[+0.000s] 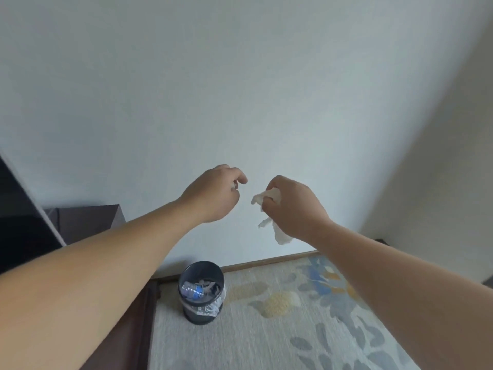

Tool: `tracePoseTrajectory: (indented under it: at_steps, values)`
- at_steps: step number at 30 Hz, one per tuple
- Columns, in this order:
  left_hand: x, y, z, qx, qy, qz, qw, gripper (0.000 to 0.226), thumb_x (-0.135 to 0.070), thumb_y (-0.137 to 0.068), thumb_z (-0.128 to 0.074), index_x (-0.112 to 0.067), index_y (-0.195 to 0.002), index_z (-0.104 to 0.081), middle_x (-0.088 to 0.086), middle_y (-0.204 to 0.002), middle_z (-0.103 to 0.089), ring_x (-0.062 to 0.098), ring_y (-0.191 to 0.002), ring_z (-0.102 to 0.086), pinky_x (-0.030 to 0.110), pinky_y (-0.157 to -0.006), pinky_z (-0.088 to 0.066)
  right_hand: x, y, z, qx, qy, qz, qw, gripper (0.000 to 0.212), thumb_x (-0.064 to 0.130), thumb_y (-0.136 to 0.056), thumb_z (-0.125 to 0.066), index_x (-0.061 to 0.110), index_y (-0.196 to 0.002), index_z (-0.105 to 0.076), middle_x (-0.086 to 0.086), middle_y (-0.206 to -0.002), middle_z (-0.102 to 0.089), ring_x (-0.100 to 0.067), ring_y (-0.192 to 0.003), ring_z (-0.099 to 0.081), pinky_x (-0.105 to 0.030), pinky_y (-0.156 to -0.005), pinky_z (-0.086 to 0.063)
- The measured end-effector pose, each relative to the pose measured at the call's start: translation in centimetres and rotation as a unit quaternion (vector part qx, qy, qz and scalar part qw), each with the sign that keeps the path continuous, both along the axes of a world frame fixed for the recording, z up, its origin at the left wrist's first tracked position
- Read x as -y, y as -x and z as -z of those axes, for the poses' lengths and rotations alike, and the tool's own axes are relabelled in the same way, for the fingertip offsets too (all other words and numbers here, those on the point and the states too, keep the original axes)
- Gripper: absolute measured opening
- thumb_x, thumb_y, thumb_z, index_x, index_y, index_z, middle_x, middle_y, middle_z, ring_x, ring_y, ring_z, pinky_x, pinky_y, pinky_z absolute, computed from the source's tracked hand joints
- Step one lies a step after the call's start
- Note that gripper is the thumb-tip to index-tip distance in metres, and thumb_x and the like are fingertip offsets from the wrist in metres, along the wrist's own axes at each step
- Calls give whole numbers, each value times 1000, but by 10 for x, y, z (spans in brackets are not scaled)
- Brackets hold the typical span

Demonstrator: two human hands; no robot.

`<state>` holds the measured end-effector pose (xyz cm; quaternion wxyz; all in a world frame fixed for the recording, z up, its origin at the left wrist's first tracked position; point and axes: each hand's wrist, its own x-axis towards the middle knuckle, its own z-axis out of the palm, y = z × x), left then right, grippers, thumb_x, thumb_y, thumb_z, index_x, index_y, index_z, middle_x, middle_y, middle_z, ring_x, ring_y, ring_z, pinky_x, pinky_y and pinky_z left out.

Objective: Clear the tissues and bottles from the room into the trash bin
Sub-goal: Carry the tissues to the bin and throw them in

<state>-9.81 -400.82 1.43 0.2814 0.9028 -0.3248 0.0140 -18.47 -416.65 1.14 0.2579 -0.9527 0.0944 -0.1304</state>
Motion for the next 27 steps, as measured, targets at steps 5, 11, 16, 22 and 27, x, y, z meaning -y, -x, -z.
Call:
tracePoseTrajectory:
  at_steps: [5,11,16,22,27]
  values:
    - [-7,-55,17,-21,-11,-30,999,37,-6,-89,-41,-21,-119,-59,-3,-110,-54,16,-100,-52,30,-83,-43,-5,-69,12,-25,6,-45,999,10,28,-86,-52,22,-93,-56,8,-78,-61,-3,-67,-54,-24,-49,-36]
    - [0,-116,50,-56,-20,-77,995,37,-7,-89,-41,-22,-119,-57,-4,-107,-54,15,-96,-52,29,-81,-43,6,-151,38,-47,8,-102,994,11,27,-86,-51,21,-94,-55,7,-79,-58,-2,-66,-51,-24,-49,-35]
    - [13,-168,85,-87,-33,-141,986,38,-8,-89,-41,-23,-121,-55,-5,-111,-55,14,-99,-52,29,-83,-44,25,-228,75,-71,3,-167,983,12,27,-86,-50,20,-94,-55,3,-84,-60,-12,-71,-55,-23,-50,-34]
    - [29,-212,128,-140,-41,-205,968,38,-6,-89,-42,-24,-121,-54,-7,-114,-54,12,-98,-50,25,-77,-38,40,-297,120,-109,-6,-225,968,14,33,-85,-54,21,-93,-52,2,-96,-49,-18,-76,-54,-24,-53,-34]
    - [27,-232,162,-179,-39,-222,958,36,-7,-91,-42,-23,-123,-48,-1,-114,-56,14,-98,-52,26,-77,-38,31,-327,158,-136,-8,-247,959,22,33,-85,-52,16,-100,-54,2,-102,-43,-17,-73,-53,-26,-54,-36]
